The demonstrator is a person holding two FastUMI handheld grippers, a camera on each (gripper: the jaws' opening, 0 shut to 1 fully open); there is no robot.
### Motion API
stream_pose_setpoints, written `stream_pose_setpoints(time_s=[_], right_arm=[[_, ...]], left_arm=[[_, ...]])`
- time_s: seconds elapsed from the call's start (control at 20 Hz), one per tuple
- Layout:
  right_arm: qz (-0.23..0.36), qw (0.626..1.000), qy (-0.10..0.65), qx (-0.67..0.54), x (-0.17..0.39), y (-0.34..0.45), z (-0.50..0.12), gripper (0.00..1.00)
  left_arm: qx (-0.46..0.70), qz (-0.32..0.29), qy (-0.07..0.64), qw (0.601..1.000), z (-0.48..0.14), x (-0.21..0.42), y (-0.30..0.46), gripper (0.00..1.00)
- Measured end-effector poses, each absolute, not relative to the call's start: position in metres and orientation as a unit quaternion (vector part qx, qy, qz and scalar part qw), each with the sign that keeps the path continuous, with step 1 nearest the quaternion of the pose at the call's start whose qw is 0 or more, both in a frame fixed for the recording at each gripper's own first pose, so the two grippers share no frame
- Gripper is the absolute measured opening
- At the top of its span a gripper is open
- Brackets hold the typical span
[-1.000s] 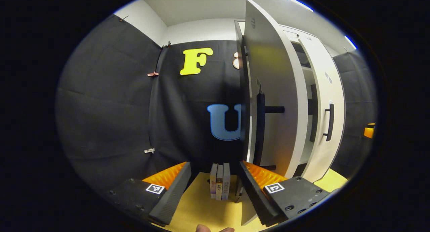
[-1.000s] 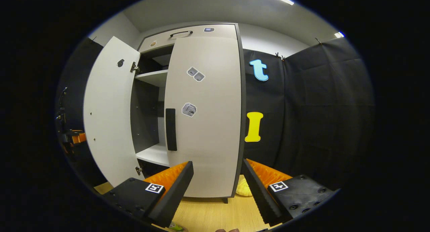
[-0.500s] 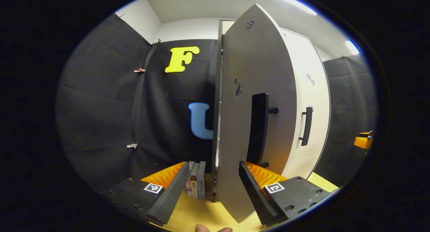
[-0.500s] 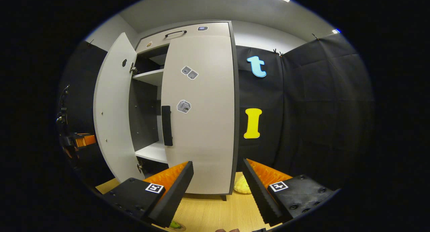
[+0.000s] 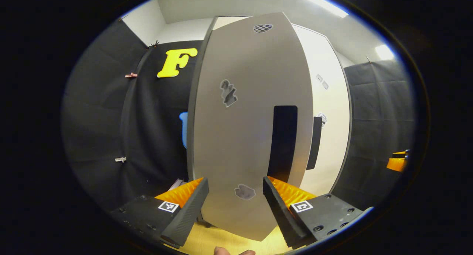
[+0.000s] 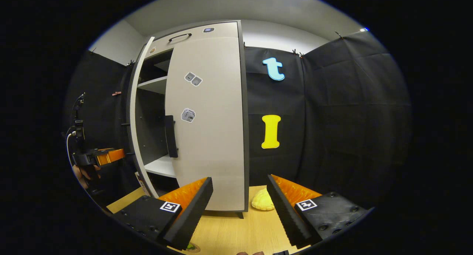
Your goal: Grasp the bottle in the cabinet with the left hand and place it on the coaster, then close the right door with the right hand and the left door with the left hand.
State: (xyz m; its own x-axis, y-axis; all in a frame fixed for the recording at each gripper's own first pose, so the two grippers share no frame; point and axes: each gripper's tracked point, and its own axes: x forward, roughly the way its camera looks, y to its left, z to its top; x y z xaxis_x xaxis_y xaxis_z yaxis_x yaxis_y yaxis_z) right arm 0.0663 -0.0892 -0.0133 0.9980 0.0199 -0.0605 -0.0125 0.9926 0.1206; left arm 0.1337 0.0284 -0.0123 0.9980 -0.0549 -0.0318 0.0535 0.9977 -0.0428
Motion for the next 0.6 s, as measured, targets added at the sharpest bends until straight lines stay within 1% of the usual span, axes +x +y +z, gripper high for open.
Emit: stream_pose_setpoints(time_s=[0.05, 0.1, 0.15, 0.25, 0.3, 0.6], right_arm=[[0.007, 0.998, 0.03, 0.06, 0.066, -0.091, -0.013, 0.98], [0.007, 0.998, 0.03, 0.061, 0.066, -0.093, -0.013, 0.97], [0.006, 0.998, 0.031, 0.061, 0.067, -0.094, -0.014, 0.98], [0.006, 0.998, 0.033, 0.061, 0.067, -0.096, -0.015, 0.98], [0.005, 0.998, 0.033, 0.06, 0.068, -0.097, -0.016, 0.98], [0.015, 0.998, 0.03, 0.058, 0.067, -0.097, -0.016, 0.98]], left_arm=[[-0.02, -0.028, 0.016, 0.999, -0.015, 0.137, 0.025, 0.94], [-0.022, -0.03, 0.015, 0.999, -0.016, 0.14, 0.023, 0.95], [-0.025, -0.032, 0.014, 0.999, -0.017, 0.142, 0.021, 0.92], [-0.029, -0.032, 0.013, 0.999, -0.016, 0.148, 0.019, 0.92], [-0.03, -0.031, 0.013, 0.999, -0.016, 0.151, 0.018, 0.95], [-0.027, -0.031, 0.011, 0.999, -0.017, 0.169, 0.002, 0.95]])
